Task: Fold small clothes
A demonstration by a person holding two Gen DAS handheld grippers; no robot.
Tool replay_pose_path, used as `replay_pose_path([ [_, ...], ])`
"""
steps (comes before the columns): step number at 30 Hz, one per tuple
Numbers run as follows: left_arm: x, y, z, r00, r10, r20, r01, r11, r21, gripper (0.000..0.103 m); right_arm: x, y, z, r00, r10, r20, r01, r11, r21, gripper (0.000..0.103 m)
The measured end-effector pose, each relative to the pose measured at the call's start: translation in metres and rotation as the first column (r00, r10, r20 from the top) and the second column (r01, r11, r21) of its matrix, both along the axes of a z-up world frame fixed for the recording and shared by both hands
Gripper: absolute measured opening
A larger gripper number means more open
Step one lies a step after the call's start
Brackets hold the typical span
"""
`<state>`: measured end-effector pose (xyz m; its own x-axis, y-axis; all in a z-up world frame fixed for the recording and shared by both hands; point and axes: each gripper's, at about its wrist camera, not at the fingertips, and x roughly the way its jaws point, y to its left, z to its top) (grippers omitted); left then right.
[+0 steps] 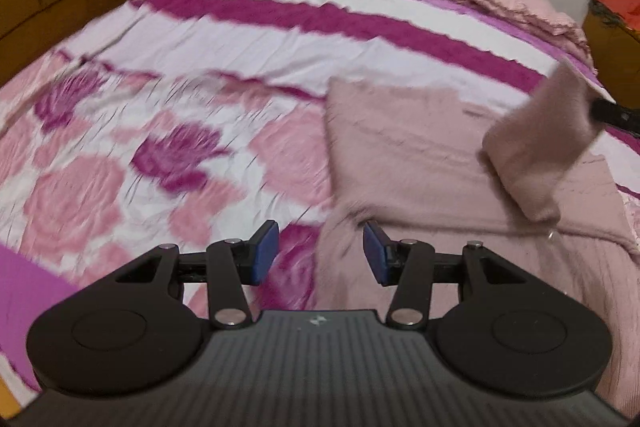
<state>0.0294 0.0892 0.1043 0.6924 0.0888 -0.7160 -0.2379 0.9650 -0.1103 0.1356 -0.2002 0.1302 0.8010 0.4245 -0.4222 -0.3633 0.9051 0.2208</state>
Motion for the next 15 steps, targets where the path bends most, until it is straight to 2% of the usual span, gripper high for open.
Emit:
replay_pose_path([
  [4, 0.024, -0.013, 0.004, 0.999, -0.038, 0.025, 0.038, 0.999, 0.002, 0.055, 0.005, -0.049, -0.01, 0.99, -0.135, -0.034, 0.136, 0.99, 0.023, 0.012],
  [8, 0.049, -0.025, -0.001, 0.998, -0.054, 0.03, 0.054, 0.998, 0.014, 0.055, 0.008, -0.091, -0.038, 0.962, -0.258, -0.093, 0.259, 0.966, 0.006, 0.012],
  [12, 0.071, -0.032, -0.016, 0.999, -0.054, 0.005, 0.053, 0.998, 0.026, 0.055, 0.011, -0.121, -0.073, 0.929, -0.318, -0.191, 0.318, 0.948, -0.031, 0.015],
  [15, 0.08, -0.035, -0.026, 0.998, -0.058, -0.017, 0.059, 0.998, 0.025, 0.055, 0.01, -0.14, -0.088, 0.909, -0.329, -0.256, 0.338, 0.941, -0.007, 0.015],
])
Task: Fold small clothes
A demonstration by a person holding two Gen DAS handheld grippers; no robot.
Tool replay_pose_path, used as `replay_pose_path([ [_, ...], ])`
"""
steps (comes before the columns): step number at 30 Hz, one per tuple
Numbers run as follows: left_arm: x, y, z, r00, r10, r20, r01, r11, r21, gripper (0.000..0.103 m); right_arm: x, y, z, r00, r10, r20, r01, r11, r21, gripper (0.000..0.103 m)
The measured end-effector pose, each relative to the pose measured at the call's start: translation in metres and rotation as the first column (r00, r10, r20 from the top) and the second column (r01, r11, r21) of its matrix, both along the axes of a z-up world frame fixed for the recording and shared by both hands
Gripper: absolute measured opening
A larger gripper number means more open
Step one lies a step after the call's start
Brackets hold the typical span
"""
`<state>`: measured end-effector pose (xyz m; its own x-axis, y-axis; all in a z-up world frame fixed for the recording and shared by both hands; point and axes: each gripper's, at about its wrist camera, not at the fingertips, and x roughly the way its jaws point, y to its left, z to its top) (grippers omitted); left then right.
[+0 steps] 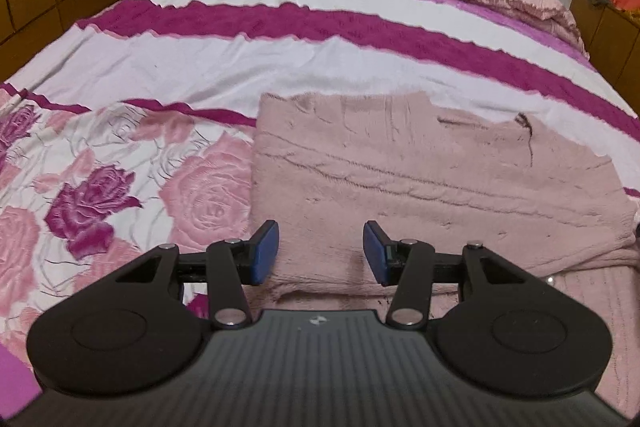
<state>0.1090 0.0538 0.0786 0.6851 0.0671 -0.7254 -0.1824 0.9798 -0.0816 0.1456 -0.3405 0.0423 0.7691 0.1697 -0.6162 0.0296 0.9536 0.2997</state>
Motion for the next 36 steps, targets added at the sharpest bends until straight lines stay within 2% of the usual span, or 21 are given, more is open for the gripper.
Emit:
replay_pose_path([
  [2, 0.005, -0.002, -0.005, 1.0, -0.004, -0.01, 0.004, 1.0, 0.009, 0.055, -0.004, -0.007, 0.002, 1.0, 0.003, 0.01, -0.004, 1.0, 0.015, 0.019],
  [3, 0.006, -0.003, -0.006, 1.0, -0.005, -0.01, 0.005, 1.0, 0.015, 0.055, -0.008, -0.008, 0.005, 1.0, 0.007, 0.031, -0.007, 1.0, 0.013, 0.04],
  [4, 0.007, -0.003, -0.006, 1.0, -0.006, -0.007, 0.006, 1.0, 0.018, 0.055, -0.009, -0.009, 0.008, 0.998, 0.01, 0.054, -0.011, 1.0, 0.012, 0.053],
  [5, 0.009, -0.003, -0.007, 1.0, -0.007, -0.006, 0.008, 1.0, 0.018, 0.055, -0.011, -0.01, 0.013, 0.996, 0.023, 0.09, -0.025, 1.0, 0.015, 0.07],
  [8, 0.015, -0.004, -0.007, 1.0, -0.005, -0.004, 0.005, 1.0, 0.009, 0.055, -0.003, -0.007, 0.02, 0.99, 0.08, 0.117, -0.084, 0.996, 0.03, 0.07],
  [13, 0.023, -0.005, -0.01, 1.0, -0.001, 0.008, 0.0, 1.0, 0.007, 0.055, 0.033, 0.011, 0.006, 0.991, 0.124, 0.048, -0.123, 0.992, -0.027, 0.068],
  [14, 0.024, -0.005, -0.01, 1.0, -0.005, 0.014, 0.005, 1.0, 0.002, 0.055, 0.039, 0.013, 0.001, 0.991, 0.134, 0.024, -0.134, 0.991, -0.022, 0.06],
  [16, 0.026, -0.005, -0.01, 0.999, -0.017, 0.032, 0.017, 1.0, -0.007, 0.055, 0.051, 0.018, -0.01, 0.986, 0.165, -0.035, -0.166, 0.986, -0.008, 0.032],
  [17, 0.027, -0.005, -0.011, 0.999, -0.024, 0.04, 0.025, 1.0, -0.007, 0.055, 0.051, 0.02, -0.011, 0.982, 0.185, -0.042, -0.185, 0.983, -0.003, 0.013],
  [19, 0.029, -0.005, -0.013, 0.997, -0.043, 0.066, 0.043, 0.999, -0.005, 0.055, 0.046, 0.025, -0.004, 0.978, 0.207, 0.002, -0.207, 0.978, -0.029, 0.012],
  [22, 0.033, -0.005, -0.02, 0.996, -0.04, 0.081, 0.039, 0.999, 0.008, 0.055, 0.036, 0.027, 0.012, 0.977, 0.19, 0.099, -0.179, 0.978, -0.106, 0.012],
  [24, 0.038, -0.004, -0.029, 0.998, -0.02, 0.065, 0.018, 1.0, 0.023, 0.055, 0.041, 0.025, 0.009, 0.982, 0.163, 0.092, -0.151, 0.981, -0.124, 0.012],
  [27, 0.041, -0.006, -0.037, 0.997, -0.015, 0.069, 0.012, 0.999, 0.049, 0.056, 0.053, 0.026, -0.015, 0.987, 0.159, -0.013, -0.159, 0.978, -0.132, 0.013],
  [31, 0.043, -0.007, -0.039, 0.998, -0.035, 0.061, 0.03, 0.996, 0.079, 0.057, 0.047, 0.025, -0.018, 0.987, 0.16, 0.022, -0.155, 0.978, -0.136, 0.014],
  [35, 0.036, -0.003, -0.027, 0.999, -0.03, 0.042, 0.028, 0.998, 0.062, 0.057, 0.033, 0.019, 0.001, 0.993, 0.116, 0.022, -0.112, 0.987, -0.116, 0.04],
  [36, 0.031, -0.002, -0.023, 0.999, -0.027, 0.042, 0.025, 0.998, 0.061, 0.058, 0.026, 0.018, 0.007, 0.992, 0.124, 0.031, -0.12, 0.986, -0.113, 0.043],
])
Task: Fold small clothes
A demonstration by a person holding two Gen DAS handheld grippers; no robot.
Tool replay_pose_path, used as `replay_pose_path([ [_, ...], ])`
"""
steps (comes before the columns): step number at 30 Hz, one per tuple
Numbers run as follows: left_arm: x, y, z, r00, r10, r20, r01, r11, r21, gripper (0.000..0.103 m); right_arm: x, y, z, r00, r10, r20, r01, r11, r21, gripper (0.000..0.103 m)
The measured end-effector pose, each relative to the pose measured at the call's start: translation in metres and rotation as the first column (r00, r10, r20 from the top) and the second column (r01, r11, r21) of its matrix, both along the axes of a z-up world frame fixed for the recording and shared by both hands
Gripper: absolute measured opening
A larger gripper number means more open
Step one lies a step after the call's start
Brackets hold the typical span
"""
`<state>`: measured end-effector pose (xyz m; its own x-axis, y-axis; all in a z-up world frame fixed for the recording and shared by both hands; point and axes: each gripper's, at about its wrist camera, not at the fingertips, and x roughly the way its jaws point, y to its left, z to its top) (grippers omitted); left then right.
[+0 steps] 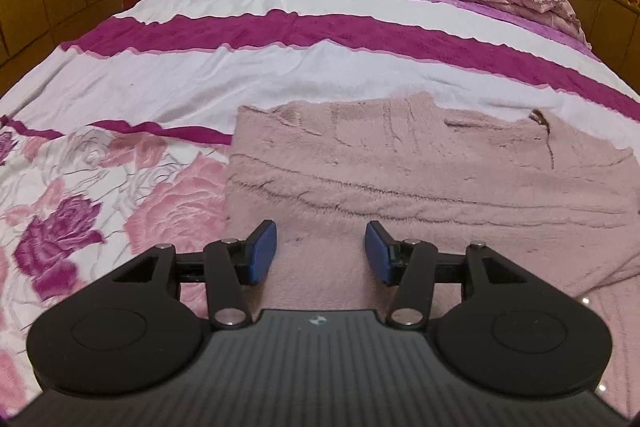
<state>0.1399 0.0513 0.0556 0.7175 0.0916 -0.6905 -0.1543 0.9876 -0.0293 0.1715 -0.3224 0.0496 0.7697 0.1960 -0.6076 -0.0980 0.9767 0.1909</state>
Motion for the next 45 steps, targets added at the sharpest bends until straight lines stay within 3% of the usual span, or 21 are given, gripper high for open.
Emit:
replay_pose_path([
  [4, -0.033, -0.001, 0.018, 1.0, -0.009, -0.004, 0.009, 1.0, 0.014, 0.058, -0.032, -0.002, 0.024, 0.997, 0.068, 0.023, -0.069, 0.996, 0.048, 0.042],
  [9, -0.089, -0.006, 0.036, 0.999, -0.034, -0.017, 0.035, 0.997, 0.067, 0.06, -0.081, 0.005, 0.052, 0.986, 0.164, 0.019, -0.165, 0.985, 0.041, 0.042],
  [12, -0.124, -0.006, 0.045, 0.996, -0.077, -0.044, 0.08, 0.995, 0.053, 0.061, -0.113, 0.012, 0.066, 0.968, 0.25, 0.007, -0.25, 0.967, 0.048, 0.042],
  [15, -0.155, -0.01, 0.05, 0.985, -0.154, -0.081, 0.156, 0.987, 0.024, 0.062, -0.148, 0.024, 0.077, 0.943, 0.333, -0.003, -0.333, 0.943, -0.008, 0.041],
  [20, -0.199, -0.024, 0.049, 0.973, -0.209, -0.098, 0.214, 0.976, 0.039, 0.067, -0.197, 0.044, 0.062, 0.91, 0.414, -0.027, -0.413, 0.9, -0.141, 0.058],
  [24, -0.221, -0.038, 0.039, 0.961, -0.248, -0.124, 0.259, 0.962, 0.081, 0.069, -0.222, 0.055, 0.04, 0.891, 0.449, -0.071, -0.453, 0.867, -0.209, 0.058],
  [31, -0.259, -0.065, 0.018, 0.898, -0.378, -0.225, 0.419, 0.89, 0.178, 0.071, -0.257, 0.061, 0.011, 0.858, 0.489, -0.153, -0.512, 0.802, -0.306, 0.059],
  [35, -0.272, -0.072, 0.007, 0.858, -0.424, -0.291, 0.481, 0.862, 0.161, 0.071, -0.268, 0.049, 0.0, 0.859, 0.476, -0.187, -0.51, 0.827, -0.238, 0.061],
  [37, -0.279, -0.079, 0.002, 0.843, -0.44, -0.309, 0.508, 0.84, 0.19, 0.072, -0.27, 0.045, -0.006, 0.868, 0.46, -0.19, -0.495, 0.835, -0.24, 0.061],
  [43, -0.283, -0.095, -0.008, 0.813, -0.47, -0.345, 0.567, 0.776, 0.278, 0.072, -0.281, 0.049, -0.017, 0.868, 0.456, -0.194, -0.496, 0.809, -0.317, 0.063],
  [45, -0.279, -0.099, -0.013, 0.82, -0.461, -0.339, 0.559, 0.771, 0.304, 0.073, -0.282, 0.048, -0.019, 0.874, 0.449, -0.187, -0.487, 0.805, -0.339, 0.072],
])
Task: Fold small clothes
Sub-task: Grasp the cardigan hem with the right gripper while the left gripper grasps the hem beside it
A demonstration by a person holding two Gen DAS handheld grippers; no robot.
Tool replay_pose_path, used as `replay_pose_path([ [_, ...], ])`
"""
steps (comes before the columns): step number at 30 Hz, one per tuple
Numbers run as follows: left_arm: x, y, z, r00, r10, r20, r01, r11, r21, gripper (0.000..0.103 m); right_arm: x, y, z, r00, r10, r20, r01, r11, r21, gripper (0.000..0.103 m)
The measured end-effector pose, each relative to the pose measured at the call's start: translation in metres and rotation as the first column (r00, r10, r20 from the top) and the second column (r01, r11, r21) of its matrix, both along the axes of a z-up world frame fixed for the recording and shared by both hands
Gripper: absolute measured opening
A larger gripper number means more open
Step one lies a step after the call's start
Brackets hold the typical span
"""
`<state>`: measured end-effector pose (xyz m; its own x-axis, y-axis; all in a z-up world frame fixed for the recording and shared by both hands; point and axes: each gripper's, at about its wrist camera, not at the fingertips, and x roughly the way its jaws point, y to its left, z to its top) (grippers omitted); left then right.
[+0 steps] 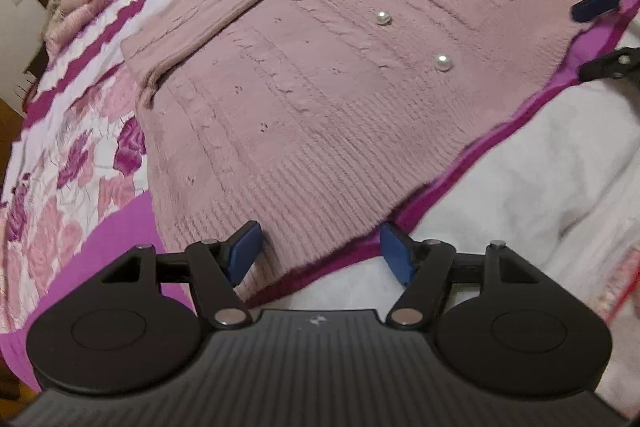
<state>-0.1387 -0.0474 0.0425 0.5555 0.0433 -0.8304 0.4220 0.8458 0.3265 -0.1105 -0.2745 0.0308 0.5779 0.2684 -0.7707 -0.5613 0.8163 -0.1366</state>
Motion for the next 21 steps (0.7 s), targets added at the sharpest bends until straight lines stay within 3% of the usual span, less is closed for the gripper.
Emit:
replay_pose_path([
  [4, 0.017, -0.003, -0.014, 0.998, 0.028, 0.054, -0.029, 0.999, 0.023, 0.074, 0.006, -0.004, -0.004, 0.999, -0.054, 0.004, 0.054, 0.998, 0.013, 0.075],
  [9, 0.021, 0.0, -0.017, 0.995, 0.052, 0.085, -0.051, 0.999, -0.015, 0.074, 0.011, 0.001, -0.009, 0.993, -0.112, 0.03, 0.112, 0.994, 0.003, 0.075],
  [21, 0.012, 0.009, -0.017, 0.98, 0.087, 0.178, -0.072, 0.993, -0.091, 0.074, 0.013, 0.027, -0.019, 0.981, -0.06, 0.184, 0.085, 0.988, -0.127, 0.075],
])
